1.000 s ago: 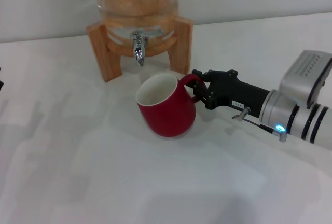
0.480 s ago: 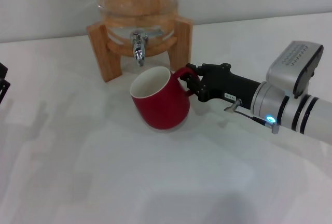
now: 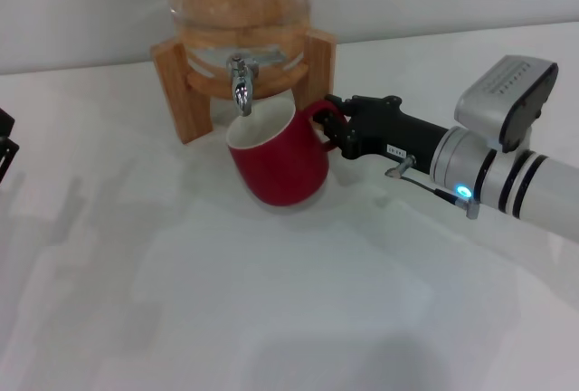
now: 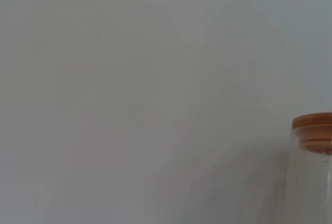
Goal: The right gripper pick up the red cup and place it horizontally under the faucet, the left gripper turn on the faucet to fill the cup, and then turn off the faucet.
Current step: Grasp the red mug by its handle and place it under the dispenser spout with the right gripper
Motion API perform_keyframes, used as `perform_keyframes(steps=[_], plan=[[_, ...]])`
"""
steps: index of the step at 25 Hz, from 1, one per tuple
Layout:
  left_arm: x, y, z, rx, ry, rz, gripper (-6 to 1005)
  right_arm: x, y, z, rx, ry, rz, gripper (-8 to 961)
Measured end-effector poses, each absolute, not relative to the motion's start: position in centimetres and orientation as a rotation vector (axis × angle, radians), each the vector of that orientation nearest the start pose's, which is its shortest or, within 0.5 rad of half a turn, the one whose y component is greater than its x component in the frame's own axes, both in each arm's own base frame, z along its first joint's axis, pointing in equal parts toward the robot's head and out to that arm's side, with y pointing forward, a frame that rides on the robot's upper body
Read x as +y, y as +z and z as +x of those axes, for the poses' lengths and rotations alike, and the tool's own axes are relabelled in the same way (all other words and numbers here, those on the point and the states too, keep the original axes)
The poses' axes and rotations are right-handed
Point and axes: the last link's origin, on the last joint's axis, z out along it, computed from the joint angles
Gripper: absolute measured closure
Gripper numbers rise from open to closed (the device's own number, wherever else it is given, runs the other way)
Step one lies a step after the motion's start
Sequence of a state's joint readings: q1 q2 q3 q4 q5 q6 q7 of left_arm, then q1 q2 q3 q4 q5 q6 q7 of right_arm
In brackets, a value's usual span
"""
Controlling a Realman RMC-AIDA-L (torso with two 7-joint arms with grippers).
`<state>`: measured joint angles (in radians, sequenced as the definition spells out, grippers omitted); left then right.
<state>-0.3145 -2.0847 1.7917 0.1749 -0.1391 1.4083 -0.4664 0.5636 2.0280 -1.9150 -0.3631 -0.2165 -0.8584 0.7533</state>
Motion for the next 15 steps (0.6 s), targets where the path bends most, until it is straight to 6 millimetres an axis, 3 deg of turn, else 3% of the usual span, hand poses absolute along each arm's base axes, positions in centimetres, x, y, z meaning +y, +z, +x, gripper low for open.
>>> perform_keyframes(steps=[15], plan=[[29.86, -0.52, -30.96, -0.529, -1.048, -1.680, 152, 37.55, -6.90, 24.78, 0.664, 0.772, -2.208, 771]])
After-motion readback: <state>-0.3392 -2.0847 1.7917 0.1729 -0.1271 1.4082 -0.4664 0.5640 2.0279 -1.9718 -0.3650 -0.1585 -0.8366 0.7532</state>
